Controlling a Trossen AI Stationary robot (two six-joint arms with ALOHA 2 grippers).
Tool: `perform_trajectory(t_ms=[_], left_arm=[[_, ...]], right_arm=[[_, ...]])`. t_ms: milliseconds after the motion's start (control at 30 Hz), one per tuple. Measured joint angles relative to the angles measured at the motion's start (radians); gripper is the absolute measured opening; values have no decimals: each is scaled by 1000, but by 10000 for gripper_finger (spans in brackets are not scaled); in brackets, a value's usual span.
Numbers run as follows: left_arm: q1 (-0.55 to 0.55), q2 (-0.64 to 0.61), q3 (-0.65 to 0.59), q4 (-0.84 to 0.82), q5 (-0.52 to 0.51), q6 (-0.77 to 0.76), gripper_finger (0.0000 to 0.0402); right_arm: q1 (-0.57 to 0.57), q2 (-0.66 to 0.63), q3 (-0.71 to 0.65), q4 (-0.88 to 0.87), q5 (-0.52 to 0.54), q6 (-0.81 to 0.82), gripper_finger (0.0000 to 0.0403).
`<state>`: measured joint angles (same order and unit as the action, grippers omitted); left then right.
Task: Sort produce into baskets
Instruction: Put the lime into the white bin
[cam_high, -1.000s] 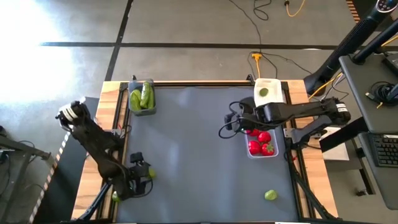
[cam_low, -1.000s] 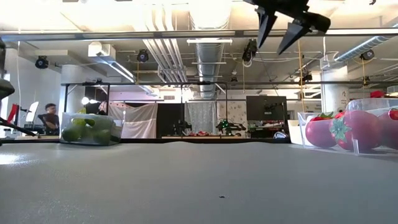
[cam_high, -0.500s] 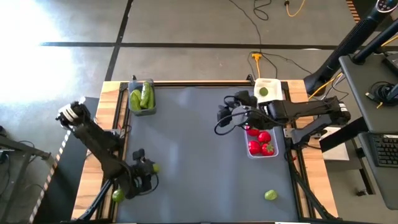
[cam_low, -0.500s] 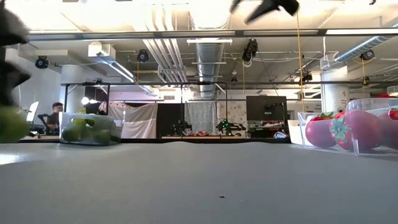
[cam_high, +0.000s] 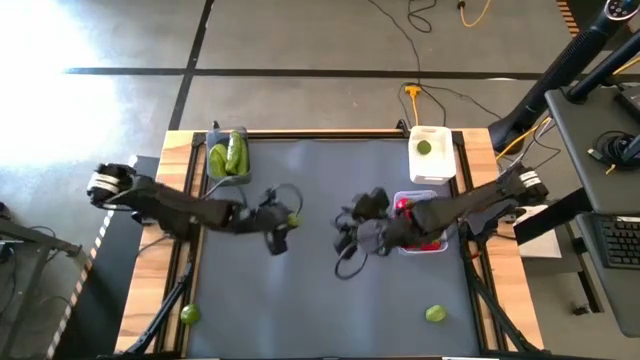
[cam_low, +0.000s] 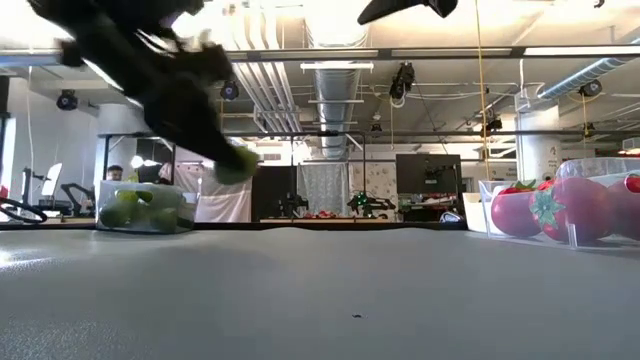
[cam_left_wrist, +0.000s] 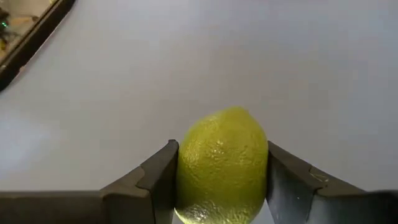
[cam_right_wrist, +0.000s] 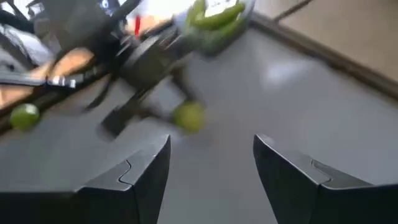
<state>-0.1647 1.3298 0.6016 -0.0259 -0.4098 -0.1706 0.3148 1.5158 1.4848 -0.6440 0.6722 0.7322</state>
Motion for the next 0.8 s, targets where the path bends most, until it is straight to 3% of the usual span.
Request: perform_trajectory(t_ms=[133,267,533,800], left_arm=[[143,109,12,160,117,29,174],[202,223,29,307,266,1,175],[201,391,75,421,320,-25,184],[200,414,71,409,340,-96,254]], right_arm=[[63,58,-1,-45,-1,128,221],[109,128,-1,-94,-2,255,221],[122,231,-2,-155,-150,344,221],[68,288,-2,-291,-253,374,221]])
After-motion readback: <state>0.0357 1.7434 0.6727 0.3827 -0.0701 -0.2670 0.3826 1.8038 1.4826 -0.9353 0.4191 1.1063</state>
